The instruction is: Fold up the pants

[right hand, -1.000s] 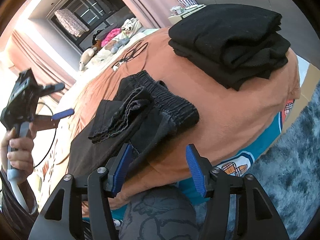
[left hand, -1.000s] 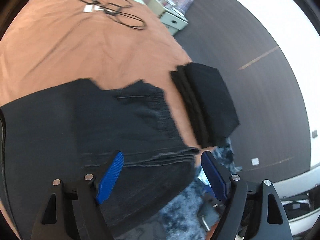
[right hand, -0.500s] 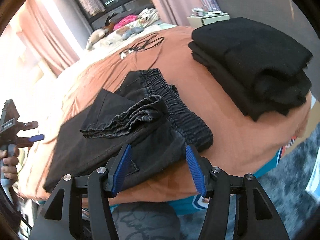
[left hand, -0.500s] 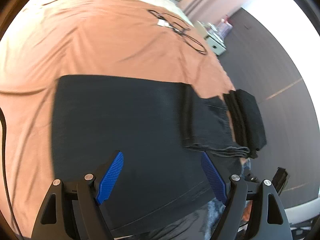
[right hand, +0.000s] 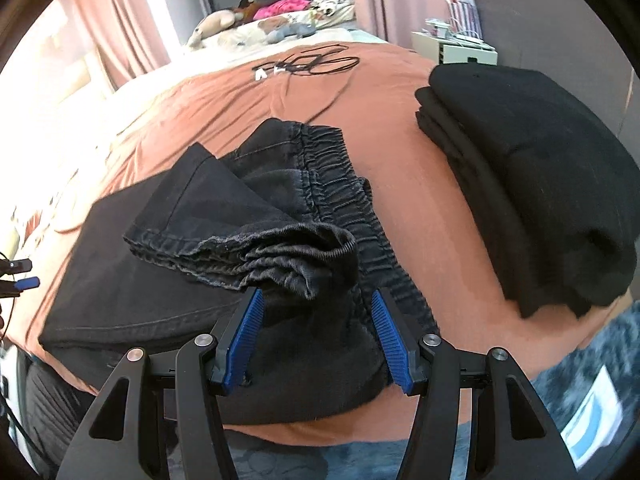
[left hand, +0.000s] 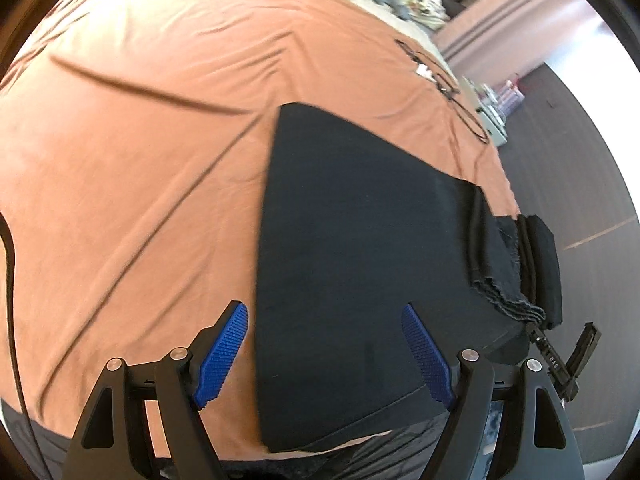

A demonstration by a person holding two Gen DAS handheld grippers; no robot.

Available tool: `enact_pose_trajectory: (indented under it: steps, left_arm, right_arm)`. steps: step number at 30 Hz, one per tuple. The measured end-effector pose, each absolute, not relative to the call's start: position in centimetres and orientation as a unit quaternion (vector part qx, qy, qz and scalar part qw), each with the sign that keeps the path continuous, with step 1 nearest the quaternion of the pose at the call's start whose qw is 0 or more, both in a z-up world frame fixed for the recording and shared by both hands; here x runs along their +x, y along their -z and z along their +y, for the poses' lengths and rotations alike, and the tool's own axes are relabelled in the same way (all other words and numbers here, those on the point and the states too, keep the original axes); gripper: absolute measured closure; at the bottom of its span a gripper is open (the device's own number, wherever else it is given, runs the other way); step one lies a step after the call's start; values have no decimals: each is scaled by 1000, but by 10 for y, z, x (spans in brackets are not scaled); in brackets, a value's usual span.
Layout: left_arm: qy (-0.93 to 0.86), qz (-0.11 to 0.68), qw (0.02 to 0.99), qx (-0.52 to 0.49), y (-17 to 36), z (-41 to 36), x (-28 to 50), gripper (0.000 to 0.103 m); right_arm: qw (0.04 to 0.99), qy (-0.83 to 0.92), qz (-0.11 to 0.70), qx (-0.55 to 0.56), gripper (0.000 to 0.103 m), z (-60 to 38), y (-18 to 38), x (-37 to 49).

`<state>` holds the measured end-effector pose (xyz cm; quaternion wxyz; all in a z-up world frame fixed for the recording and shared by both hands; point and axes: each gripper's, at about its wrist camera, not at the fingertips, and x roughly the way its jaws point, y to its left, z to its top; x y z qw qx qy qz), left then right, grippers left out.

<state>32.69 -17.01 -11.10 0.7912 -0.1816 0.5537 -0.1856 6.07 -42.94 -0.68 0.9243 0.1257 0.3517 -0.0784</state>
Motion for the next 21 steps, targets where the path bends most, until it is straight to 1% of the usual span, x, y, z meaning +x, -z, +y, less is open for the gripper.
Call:
enact_pose_trajectory:
  steps: [2, 4, 6, 7, 8, 10, 19, 20, 21]
  left_arm:
    - [178, 561, 787, -188, 121, -164, 326, 29]
    - [173, 573, 777, -196, 133, -161, 324, 41]
    - [175, 583, 768, -201, 142, -161, 322, 46]
    - [176, 587, 763, -204, 147, -160, 321, 48]
    - [177, 591, 760, -206, 151, -161, 319, 49]
    - [182, 597, 752, -213, 159, -163, 317, 57]
    - [191, 598, 741, -239, 167, -162, 313, 58]
    - [191, 597, 742, -238, 166, -162, 313, 58]
    - [191, 597, 742, -238, 166, -162, 312, 58]
  right_arm:
    - [923, 84, 356, 117, 50, -430, 6, 65]
    - [923, 88, 357, 111, 59, -432, 4, 70]
    - [924, 90, 352, 117, 61, -436, 2, 74]
    - [925, 90, 347, 122, 66, -440, 1, 77]
    - [925, 94, 345, 126, 74, -443, 0, 80]
    - [924, 101, 344, 137, 77, -449, 0, 81]
    - [917, 67, 358, 161, 78, -458, 10, 82]
    - [918, 66, 352, 168, 87, -460, 10, 81]
    - [920, 64, 347, 173, 89, -461, 7, 79]
